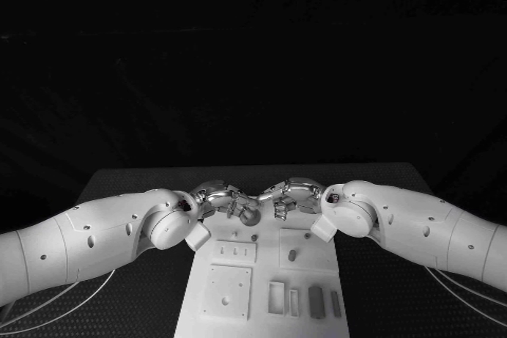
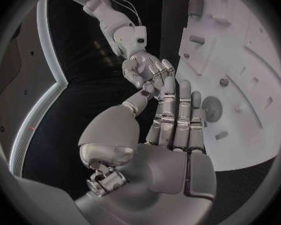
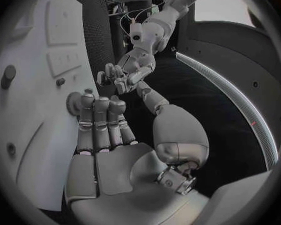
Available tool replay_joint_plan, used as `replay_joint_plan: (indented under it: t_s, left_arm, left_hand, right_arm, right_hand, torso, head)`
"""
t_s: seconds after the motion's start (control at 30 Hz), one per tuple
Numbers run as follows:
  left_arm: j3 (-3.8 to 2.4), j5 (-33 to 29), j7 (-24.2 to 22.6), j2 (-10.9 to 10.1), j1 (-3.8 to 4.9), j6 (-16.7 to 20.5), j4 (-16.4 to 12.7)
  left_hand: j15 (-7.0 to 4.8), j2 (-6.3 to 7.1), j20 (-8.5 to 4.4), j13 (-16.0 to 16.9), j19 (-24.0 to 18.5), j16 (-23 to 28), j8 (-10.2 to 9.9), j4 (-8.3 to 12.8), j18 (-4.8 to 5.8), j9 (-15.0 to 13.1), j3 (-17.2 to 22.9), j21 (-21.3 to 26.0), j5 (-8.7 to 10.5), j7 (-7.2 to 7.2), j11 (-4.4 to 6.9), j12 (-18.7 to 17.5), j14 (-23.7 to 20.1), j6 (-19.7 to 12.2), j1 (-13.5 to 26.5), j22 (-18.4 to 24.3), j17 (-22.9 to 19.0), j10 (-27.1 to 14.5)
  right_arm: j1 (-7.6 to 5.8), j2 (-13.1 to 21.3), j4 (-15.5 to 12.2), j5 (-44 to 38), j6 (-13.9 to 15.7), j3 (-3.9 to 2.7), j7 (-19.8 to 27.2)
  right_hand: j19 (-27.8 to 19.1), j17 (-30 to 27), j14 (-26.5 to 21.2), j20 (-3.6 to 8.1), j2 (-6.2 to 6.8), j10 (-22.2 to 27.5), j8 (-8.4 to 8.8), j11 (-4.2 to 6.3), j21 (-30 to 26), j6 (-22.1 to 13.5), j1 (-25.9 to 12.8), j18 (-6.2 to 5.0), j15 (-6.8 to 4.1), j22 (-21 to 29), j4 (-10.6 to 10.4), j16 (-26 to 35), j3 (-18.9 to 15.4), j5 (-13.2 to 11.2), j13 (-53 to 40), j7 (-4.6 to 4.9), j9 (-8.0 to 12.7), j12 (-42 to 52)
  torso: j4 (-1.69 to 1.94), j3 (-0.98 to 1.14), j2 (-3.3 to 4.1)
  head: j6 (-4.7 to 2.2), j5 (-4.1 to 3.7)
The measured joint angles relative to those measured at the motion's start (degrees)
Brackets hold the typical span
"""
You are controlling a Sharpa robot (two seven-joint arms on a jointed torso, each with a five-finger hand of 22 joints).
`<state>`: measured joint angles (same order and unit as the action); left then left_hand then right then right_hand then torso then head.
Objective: Assemble the parts on the task board
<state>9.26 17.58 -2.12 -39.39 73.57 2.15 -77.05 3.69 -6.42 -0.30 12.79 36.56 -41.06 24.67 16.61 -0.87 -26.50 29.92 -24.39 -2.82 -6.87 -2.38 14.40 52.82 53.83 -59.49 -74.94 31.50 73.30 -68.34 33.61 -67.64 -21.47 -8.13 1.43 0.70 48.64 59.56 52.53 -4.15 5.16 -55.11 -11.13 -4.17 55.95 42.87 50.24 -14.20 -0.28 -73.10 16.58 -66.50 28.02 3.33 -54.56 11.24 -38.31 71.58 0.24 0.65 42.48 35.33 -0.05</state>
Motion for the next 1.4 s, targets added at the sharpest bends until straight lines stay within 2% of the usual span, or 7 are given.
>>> replay_joint_plan:
  t_s: [0.2,0.33,0.57,0.73,0.97,1.1,1.4]
  left_arm:
    - [0.00,0.0,0.1,0.0,0.00,0.5,0.2]
    - [0.00,-0.1,0.4,-0.1,0.00,1.0,0.2]
    - [0.00,-1.1,0.8,-0.4,0.00,1.9,0.1]
    - [0.00,-2.4,0.9,-0.6,-0.01,2.7,0.1]
    - [0.00,-4.0,1.1,-0.7,-0.05,3.3,-0.2]
    - [0.00,-4.6,1.1,-0.7,-0.10,3.4,-0.3]
    - [0.00,-5.3,1.3,-0.7,-0.14,3.5,-0.4]
  left_hand:
    - [0.00,-0.22,0.00,0.1,0.0,0.0,0.0,0.0,0.00,-0.1,0.0,0.0,-0.24,0.00,0.02,0.0,0.0,0.0,0.2,0.0,0.0,0.0]
    - [-0.02,-0.22,0.00,0.1,0.0,-0.2,-0.1,-0.2,0.00,-0.3,0.2,0.0,-0.33,-0.20,0.21,0.0,0.0,0.2,0.2,0.0,0.0,0.2]
    - [-0.22,-0.21,-0.21,0.1,0.2,-0.2,-0.1,0.0,0.00,-0.4,0.3,0.0,-0.33,-0.20,0.21,0.0,0.2,0.2,0.2,0.0,0.0,0.2]
    - [-0.22,-0.21,-0.21,0.1,0.2,-0.2,0.0,0.0,0.00,-0.4,0.3,0.0,-0.33,-0.20,0.19,0.0,0.2,0.2,0.2,0.0,0.0,0.2]
    - [-0.22,-0.20,-0.21,0.2,0.2,-0.2,0.0,0.0,0.00,-0.5,0.3,0.0,-0.56,-0.20,0.12,0.0,0.2,0.2,0.2,0.0,0.0,0.3]
    - [-0.21,-0.20,-0.21,0.2,0.2,-0.2,0.0,-0.2,0.00,-0.6,0.5,0.0,-0.56,-0.20,0.12,0.0,0.2,0.2,0.3,0.0,0.0,0.3]
    - [-0.21,0.11,-0.20,0.2,0.2,-0.5,0.0,0.0,0.00,-0.7,0.7,0.0,-0.56,-0.20,0.12,0.0,0.2,0.2,0.6,0.0,0.0,0.3]
  right_arm:
    - [0.10,0.7,-0.7,0.0,2.0,0.00,1.6]
    - [0.30,1.4,-1.6,-0.2,3.8,0.00,2.7]
    - [0.93,3.5,-2.7,-11.2,13.3,0.01,7.2]
    - [1.73,4.5,-5.4,-21.4,20.6,0.01,10.1]
    - [2.28,3.9,-6.6,-31.2,27.5,0.31,12.3]
    - [2.51,3.5,-7.2,-33.7,29.3,0.77,12.9]
    - [2.63,2.7,-8.2,-35.2,31.1,0.80,13.6]
  right_hand:
    - [-2.3,-1.5,-2.8,-1.53,0.88,2.9,0.04,-1.32,-2.9,-1.8,-0.3,-0.02,1.28,0.8,-0.2,1.6,-2.6,0.0,1.6,-0.30,1.3,-0.9]
    - [-3.7,-3.0,-4.2,-2.36,1.35,3.4,0.04,-1.36,-4.9,-2.2,0.2,-0.11,1.83,1.3,-0.2,3.0,-3.0,0.7,3.1,-0.31,1.8,-1.9]
    - [-3.8,-5.0,-4.6,-2.95,2.48,3.6,-1.47,-1.56,-6.1,-2.5,5.4,-0.48,1.81,1.5,0.0,3.4,-2.1,2.4,5.4,-0.40,2.3,-2.3]
    - [-2.7,-5.7,-4.0,-2.80,3.34,3.6,-2.40,-1.56,-6.2,-2.2,8.4,-0.48,1.17,1.0,-0.1,2.6,-2.1,4.0,6.4,-0.72,2.7,-1.6]
    - [-1.1,-6.4,-2.5,-2.47,4.33,3.6,-3.17,-1.56,-6.3,-2.0,10.4,-0.45,0.70,0.6,-0.4,1.8,-0.5,4.2,7.3,-0.91,3.4,-0.6]
    - [-0.8,-6.6,-2.4,-2.18,4.33,3.6,-3.46,-1.56,-6.3,-2.0,10.4,-0.36,0.63,0.5,-0.5,1.8,-0.3,4.2,7.6,-0.92,3.6,-0.6]
    - [-0.1,-7.0,-1.5,-1.87,4.33,3.6,-3.80,-1.56,-6.3,-1.8,10.4,0.02,0.23,0.3,-0.7,1.3,0.5,3.8,8.1,-1.06,4.2,-0.1]
  torso:
    - [0.00,0.01,0.00]
    - [0.00,0.01,0.01]
    - [-0.01,0.04,0.01]
    - [-0.10,0.04,0.01]
    - [-0.10,0.10,0.01]
    - [-0.03,0.10,0.01]
    - [0.03,0.04,0.03]
  head:
    - [-0.06,0.01]
    - [-0.02,0.05]
    - [-0.10,0.23]
    - [-0.15,0.32]
    - [-0.20,0.24]
    - [-0.20,0.23]
    - [-0.10,0.33]
